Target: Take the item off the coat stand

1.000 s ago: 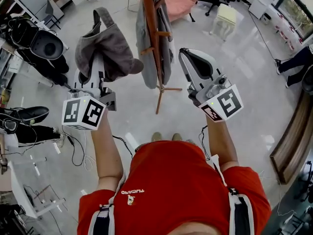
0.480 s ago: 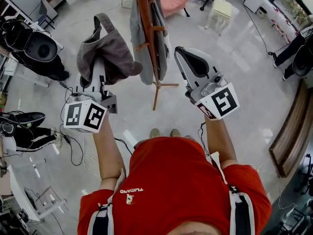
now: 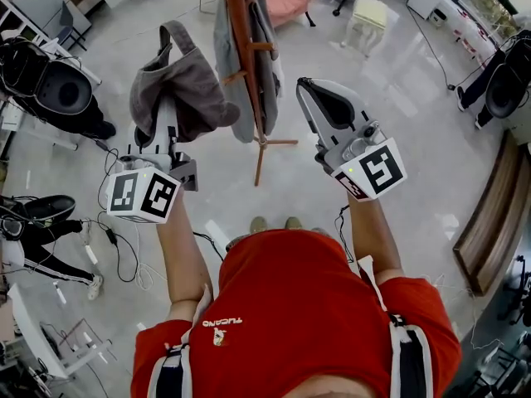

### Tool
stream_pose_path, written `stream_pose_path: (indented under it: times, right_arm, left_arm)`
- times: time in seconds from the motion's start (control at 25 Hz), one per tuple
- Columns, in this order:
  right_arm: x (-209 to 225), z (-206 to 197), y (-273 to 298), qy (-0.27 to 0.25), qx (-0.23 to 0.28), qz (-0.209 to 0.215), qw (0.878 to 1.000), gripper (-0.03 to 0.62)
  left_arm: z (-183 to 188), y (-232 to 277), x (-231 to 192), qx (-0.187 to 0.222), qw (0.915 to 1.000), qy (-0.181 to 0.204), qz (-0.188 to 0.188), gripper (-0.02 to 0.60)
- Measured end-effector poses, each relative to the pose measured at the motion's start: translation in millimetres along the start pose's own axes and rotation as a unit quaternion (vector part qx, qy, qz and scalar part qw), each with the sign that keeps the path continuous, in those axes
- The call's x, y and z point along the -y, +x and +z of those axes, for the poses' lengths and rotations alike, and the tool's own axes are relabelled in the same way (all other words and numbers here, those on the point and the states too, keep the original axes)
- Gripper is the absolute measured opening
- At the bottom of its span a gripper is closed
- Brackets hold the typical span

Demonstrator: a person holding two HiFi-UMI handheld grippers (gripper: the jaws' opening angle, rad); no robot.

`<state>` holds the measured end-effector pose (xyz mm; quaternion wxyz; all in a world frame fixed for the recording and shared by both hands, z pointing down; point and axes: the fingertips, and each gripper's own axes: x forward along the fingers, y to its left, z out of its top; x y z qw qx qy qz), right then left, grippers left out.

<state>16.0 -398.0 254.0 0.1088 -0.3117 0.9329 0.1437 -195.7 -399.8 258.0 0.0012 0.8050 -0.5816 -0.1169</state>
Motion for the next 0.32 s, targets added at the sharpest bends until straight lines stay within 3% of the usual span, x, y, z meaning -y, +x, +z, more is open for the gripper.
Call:
stream_pose_path:
  times: [0.32]
  right_arm:
    - [0.0, 0.0, -7.0, 0.003, -0.004, -0.002, 1.0, 0.025]
  left_arm:
    - [-1.1, -3.1, 5.1, -0.004, 1.0, -0.002, -0.001, 0.017]
